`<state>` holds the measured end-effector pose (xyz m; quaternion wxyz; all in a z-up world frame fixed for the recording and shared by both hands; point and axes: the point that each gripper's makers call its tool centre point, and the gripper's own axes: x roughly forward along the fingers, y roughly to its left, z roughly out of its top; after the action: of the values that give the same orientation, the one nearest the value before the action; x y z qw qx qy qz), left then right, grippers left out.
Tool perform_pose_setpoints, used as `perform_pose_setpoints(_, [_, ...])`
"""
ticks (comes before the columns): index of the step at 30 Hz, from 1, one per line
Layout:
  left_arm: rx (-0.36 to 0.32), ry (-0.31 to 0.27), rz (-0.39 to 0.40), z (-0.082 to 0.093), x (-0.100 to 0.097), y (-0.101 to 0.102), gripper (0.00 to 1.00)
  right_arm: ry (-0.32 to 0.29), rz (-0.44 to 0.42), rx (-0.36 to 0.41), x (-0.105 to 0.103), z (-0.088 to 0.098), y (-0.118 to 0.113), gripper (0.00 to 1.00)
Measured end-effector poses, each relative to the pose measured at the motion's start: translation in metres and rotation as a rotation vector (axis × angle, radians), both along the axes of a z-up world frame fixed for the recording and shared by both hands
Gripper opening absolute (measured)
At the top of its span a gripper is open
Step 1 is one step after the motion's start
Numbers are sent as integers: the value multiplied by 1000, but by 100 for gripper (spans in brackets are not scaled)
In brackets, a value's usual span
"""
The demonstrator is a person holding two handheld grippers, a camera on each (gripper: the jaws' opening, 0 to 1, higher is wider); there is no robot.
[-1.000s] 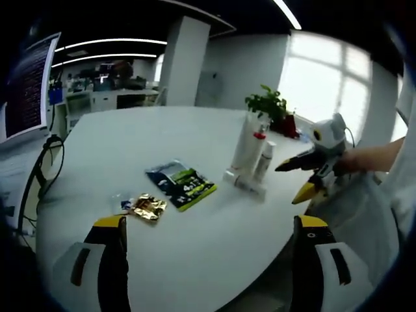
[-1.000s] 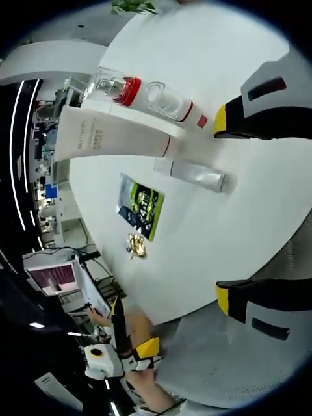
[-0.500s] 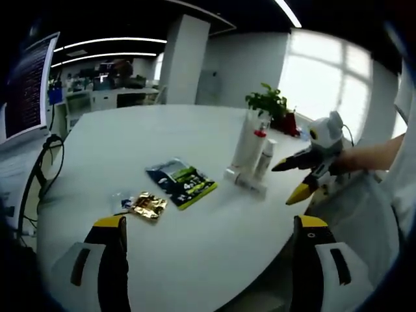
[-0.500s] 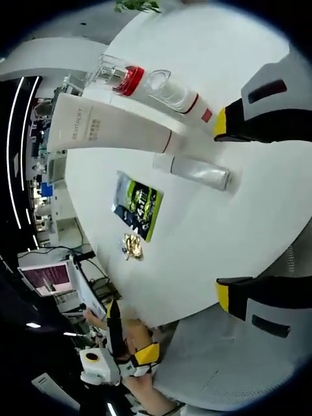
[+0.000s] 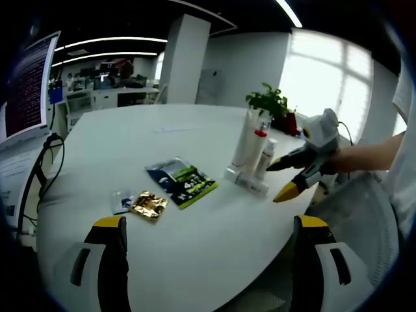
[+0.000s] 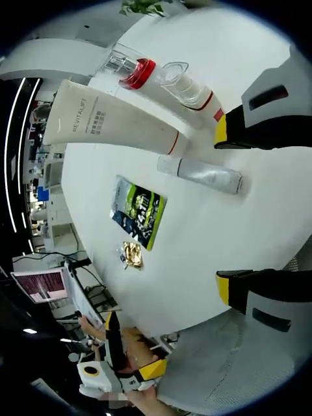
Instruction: Arrange the skincare products in the storage area until every visible bottle or jar stands upright without overlapping.
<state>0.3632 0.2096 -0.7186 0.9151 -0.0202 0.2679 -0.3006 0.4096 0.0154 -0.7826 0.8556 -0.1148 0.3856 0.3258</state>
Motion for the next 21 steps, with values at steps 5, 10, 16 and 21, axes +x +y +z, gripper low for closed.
perform_pose_setpoints(5, [5, 9, -3, -2, 0, 0, 99, -1, -19, -53, 9, -10, -2, 65])
perform_pose_setpoints(10, [3, 15, 0, -3, 0, 1, 98, -19, -31, -121, 22, -20, -6, 60])
perform_pose_setpoints(16, [6, 20, 3, -4, -1, 2, 98, -44, -79, -198, 42, -31, -10, 47])
perform_pose_setpoints(21, [16, 22, 2, -6, -1, 2, 98, -33, -88, -236, 49, -41, -11, 37])
